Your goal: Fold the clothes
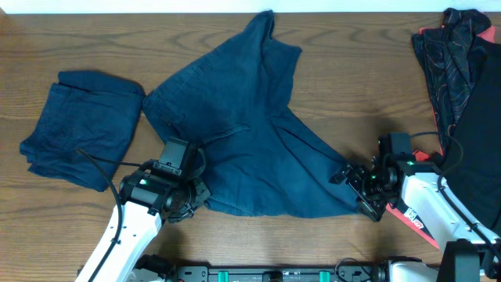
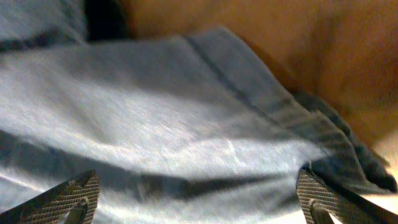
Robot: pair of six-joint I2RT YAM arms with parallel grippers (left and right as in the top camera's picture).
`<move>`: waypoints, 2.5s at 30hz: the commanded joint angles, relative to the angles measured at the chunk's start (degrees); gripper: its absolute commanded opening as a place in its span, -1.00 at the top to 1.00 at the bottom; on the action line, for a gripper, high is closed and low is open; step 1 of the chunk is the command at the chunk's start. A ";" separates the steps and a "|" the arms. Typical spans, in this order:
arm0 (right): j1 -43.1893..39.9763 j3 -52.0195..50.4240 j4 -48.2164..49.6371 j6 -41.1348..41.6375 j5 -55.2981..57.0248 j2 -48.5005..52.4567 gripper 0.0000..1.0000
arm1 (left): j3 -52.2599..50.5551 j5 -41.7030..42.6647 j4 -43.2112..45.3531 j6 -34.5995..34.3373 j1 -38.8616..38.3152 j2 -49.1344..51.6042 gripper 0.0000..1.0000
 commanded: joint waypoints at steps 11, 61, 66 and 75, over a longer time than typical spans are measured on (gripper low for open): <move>-10.23 -1.22 -10.03 -12.02 -2.34 -10.75 -0.99 | -0.44 -1.79 -0.39 0.96 0.28 -0.42 0.88; -13.22 23.91 -8.46 -18.49 16.65 -18.64 0.98 | 14.16 1.46 -10.56 20.41 0.26 -0.52 0.88; -15.56 32.76 -15.28 -20.26 22.64 -19.39 0.98 | 22.77 0.57 -19.54 22.84 0.28 -1.79 0.88; -24.76 41.97 -20.41 -25.57 21.92 -22.25 0.98 | 26.32 0.37 -30.23 22.62 0.26 -10.97 0.88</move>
